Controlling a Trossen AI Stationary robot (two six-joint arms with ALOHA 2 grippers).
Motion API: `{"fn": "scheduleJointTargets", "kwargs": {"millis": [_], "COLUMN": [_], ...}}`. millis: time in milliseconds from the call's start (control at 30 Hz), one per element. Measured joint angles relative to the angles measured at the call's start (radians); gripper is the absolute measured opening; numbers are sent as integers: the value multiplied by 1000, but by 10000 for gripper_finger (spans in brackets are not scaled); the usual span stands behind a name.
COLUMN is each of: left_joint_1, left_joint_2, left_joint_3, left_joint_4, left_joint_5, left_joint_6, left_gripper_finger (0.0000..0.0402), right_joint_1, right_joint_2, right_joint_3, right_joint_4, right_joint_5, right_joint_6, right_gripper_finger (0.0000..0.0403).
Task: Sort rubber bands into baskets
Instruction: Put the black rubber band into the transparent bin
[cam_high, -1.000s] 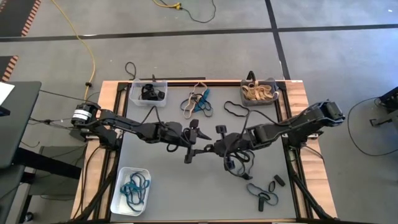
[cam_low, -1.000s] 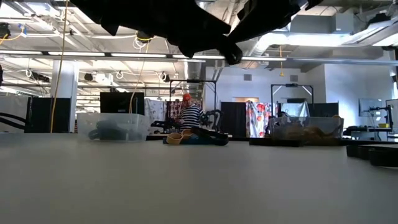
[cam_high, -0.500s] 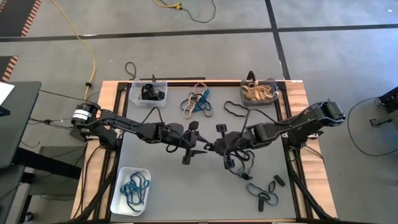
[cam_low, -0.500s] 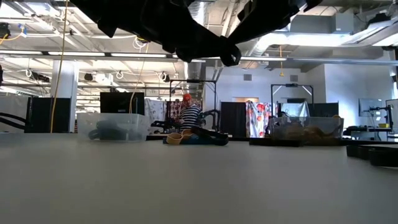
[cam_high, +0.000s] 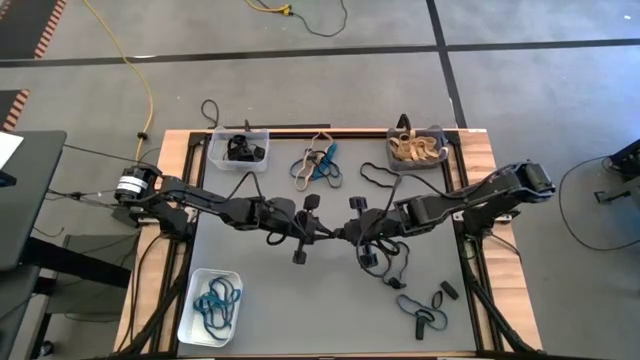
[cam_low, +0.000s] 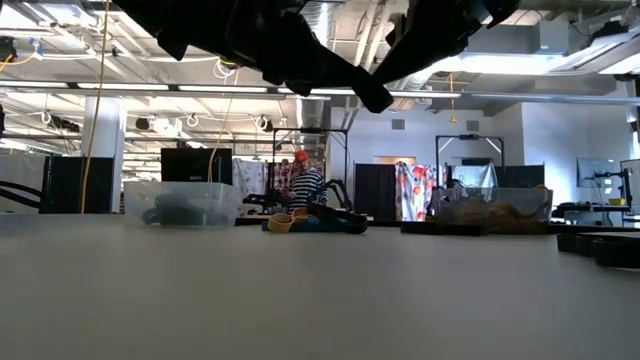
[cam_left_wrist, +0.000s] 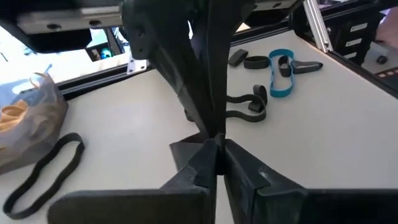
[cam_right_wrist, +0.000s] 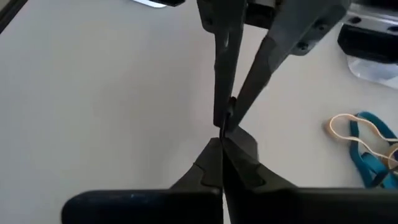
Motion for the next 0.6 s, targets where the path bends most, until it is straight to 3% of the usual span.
{"fn": "scheduleJointTargets", "kwargs": {"millis": [233, 333, 600], "left_joint_1": [-3, -3, 45], "left_joint_2": [0, 0, -57], "left_joint_3": [0, 0, 0], "left_joint_4": [11, 1, -97], "left_joint_5": [-2, -5, -32], "left_joint_6": [20, 31, 26], "left_gripper_finger": [2, 1, 0], "right_joint_1": [-5, -7, -7], "right_joint_2": [0, 0, 0], "right_joint_3": [0, 0, 0], "right_joint_4": [-11, -25, -109], "right_joint_5": [0, 50, 188], "right_joint_6": [26, 29, 94], "right_gripper_finger": [62, 90, 219]}}
